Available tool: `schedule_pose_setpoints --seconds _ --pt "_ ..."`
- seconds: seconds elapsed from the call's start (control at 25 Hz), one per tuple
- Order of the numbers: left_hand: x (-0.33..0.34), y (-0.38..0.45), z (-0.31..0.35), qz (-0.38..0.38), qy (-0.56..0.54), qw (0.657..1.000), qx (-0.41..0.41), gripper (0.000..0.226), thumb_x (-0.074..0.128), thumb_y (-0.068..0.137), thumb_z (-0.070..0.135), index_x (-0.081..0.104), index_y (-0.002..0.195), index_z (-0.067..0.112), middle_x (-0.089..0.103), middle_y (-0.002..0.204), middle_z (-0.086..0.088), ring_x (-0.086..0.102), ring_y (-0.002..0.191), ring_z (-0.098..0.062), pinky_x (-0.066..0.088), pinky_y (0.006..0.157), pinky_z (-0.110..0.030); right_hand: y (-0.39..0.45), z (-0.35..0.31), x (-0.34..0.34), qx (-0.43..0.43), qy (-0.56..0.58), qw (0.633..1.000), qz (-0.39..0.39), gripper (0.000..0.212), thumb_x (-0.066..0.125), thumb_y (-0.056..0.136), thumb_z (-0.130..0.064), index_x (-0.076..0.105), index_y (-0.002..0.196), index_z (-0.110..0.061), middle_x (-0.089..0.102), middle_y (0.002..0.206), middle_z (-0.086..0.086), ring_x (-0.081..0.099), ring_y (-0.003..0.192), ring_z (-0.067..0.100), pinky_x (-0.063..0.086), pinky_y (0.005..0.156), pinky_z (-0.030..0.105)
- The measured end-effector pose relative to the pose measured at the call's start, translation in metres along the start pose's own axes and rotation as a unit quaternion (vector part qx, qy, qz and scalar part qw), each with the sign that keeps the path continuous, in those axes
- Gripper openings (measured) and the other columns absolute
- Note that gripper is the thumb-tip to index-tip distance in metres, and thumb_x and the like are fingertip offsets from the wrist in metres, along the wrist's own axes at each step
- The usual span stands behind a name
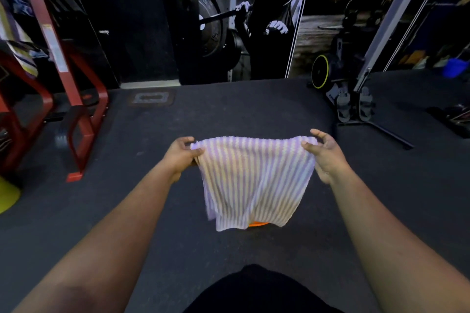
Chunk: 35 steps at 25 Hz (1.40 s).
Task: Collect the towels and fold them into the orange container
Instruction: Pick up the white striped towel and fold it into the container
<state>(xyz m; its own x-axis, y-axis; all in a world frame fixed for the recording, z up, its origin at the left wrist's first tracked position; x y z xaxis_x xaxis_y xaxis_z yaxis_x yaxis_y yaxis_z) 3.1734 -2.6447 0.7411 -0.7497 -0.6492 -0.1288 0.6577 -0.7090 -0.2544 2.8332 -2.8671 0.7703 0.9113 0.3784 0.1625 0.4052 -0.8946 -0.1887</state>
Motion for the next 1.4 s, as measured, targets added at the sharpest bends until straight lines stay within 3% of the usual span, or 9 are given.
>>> schedule_pose_setpoints --seconds 0.08,0.28,0.44,0.56,0.72,1.0,1.12,1.28,1.4 --pt "-0.006 0.006 0.002 0.063 -0.086 0.994 0.008 0.038 0.066 0.097 0.007 0.045 0.129 0.012 0.066 0.110 -0.011 0.064 0.081 -0.017 0.054 0.063 -0.032 -0.001 0.000 -0.003 0.002 0.039 0.999 -0.001 0.053 0.068 0.094 -0.006 0.045 0.141 -0.018 0.063 0.124 0.005 0.065 0.110 0.017 0.055 0.092 0.036" --pt "-0.019 0.012 0.004 0.123 0.013 0.991 0.051 0.029 0.061 0.102 0.020 0.050 0.127 0.011 0.061 0.112 -0.011 0.056 0.077 -0.012 0.047 0.068 -0.028 -0.005 0.004 -0.006 -0.003 -0.089 0.996 -0.007 0.057 0.070 0.094 -0.007 0.043 0.141 -0.022 0.071 0.102 0.008 0.071 0.094 0.018 0.058 0.078 0.037" --pt "-0.010 0.008 0.019 0.012 -0.014 0.997 0.072 0.043 0.075 0.091 0.009 0.058 0.130 0.016 0.068 0.111 -0.003 0.066 0.092 -0.012 0.053 0.080 -0.028 0.000 -0.002 -0.011 -0.029 -0.142 0.989 0.008 0.055 0.067 0.092 0.004 0.049 0.140 -0.017 0.069 0.094 0.004 0.069 0.084 0.011 0.055 0.073 0.027" --pt "-0.011 0.003 0.030 0.010 0.131 0.987 0.089 0.055 0.084 0.079 0.002 0.063 0.129 0.011 0.067 0.106 0.000 0.063 0.091 -0.012 0.051 0.083 -0.024 0.003 -0.005 -0.011 -0.045 -0.233 0.971 0.006 0.059 0.070 0.087 0.005 0.052 0.139 -0.016 0.067 0.105 0.009 0.064 0.084 0.015 0.057 0.079 0.034" --pt "-0.017 0.000 0.046 0.061 0.376 0.914 0.138 0.051 0.093 0.070 0.021 0.074 0.117 0.013 0.073 0.107 -0.005 0.066 0.097 -0.021 0.048 0.083 -0.028 0.005 -0.016 -0.009 -0.105 -0.378 0.919 0.046 0.051 0.074 0.086 -0.005 0.057 0.131 -0.023 0.063 0.118 0.003 0.060 0.090 0.014 0.051 0.076 0.032" --pt "-0.021 -0.008 0.053 0.125 0.477 0.859 0.137 0.029 0.086 0.075 0.040 0.075 0.092 0.020 0.072 0.092 -0.004 0.067 0.089 -0.028 0.051 0.069 -0.035 0.002 -0.030 -0.004 -0.125 -0.537 0.830 0.083 0.016 0.064 0.090 -0.019 0.071 0.104 -0.025 0.070 0.094 0.001 0.066 0.083 0.023 0.059 0.073 0.042" --pt "-0.026 0.001 0.047 0.080 0.432 0.885 0.155 0.026 0.085 0.076 0.043 0.068 0.077 0.024 0.069 0.091 -0.005 0.065 0.091 -0.027 0.048 0.074 -0.034 0.004 -0.029 -0.004 -0.163 -0.538 0.823 0.078 0.006 0.067 0.092 -0.022 0.071 0.094 -0.019 0.063 0.100 0.006 0.061 0.090 0.025 0.056 0.075 0.040" --pt "-0.030 -0.013 0.051 0.006 0.023 0.990 0.138 0.025 0.080 0.081 0.032 0.063 0.086 0.013 0.067 0.085 -0.006 0.063 0.077 -0.017 0.048 0.072 -0.035 -0.003 -0.044 -0.001 -0.152 -0.178 0.972 0.018 0.015 0.069 0.096 -0.030 0.063 0.101 -0.017 0.065 0.102 0.002 0.063 0.093 0.019 0.051 0.082 0.037" --pt "-0.020 -0.025 0.086 0.011 -0.156 0.973 0.168 0.014 0.071 0.094 0.029 0.064 0.098 0.018 0.072 0.096 -0.004 0.069 0.089 -0.020 0.057 0.078 -0.040 -0.008 -0.043 0.018 -0.144 -0.112 0.981 -0.068 0.040 0.077 0.088 -0.029 0.057 0.123 -0.026 0.068 0.116 -0.008 0.068 0.104 0.007 0.057 0.087 0.026"
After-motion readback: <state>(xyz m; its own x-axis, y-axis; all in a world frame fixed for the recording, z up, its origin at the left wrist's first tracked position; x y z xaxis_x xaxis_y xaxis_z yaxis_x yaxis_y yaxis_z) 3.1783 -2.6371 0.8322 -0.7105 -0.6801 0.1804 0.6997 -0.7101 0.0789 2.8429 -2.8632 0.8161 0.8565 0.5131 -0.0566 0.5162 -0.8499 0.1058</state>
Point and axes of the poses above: each hand's wrist, its own y-axis towards the middle knuckle, its own x-axis out of the palm, z = x × y, the point moved 8 cm from there along y, towards the middle knuckle
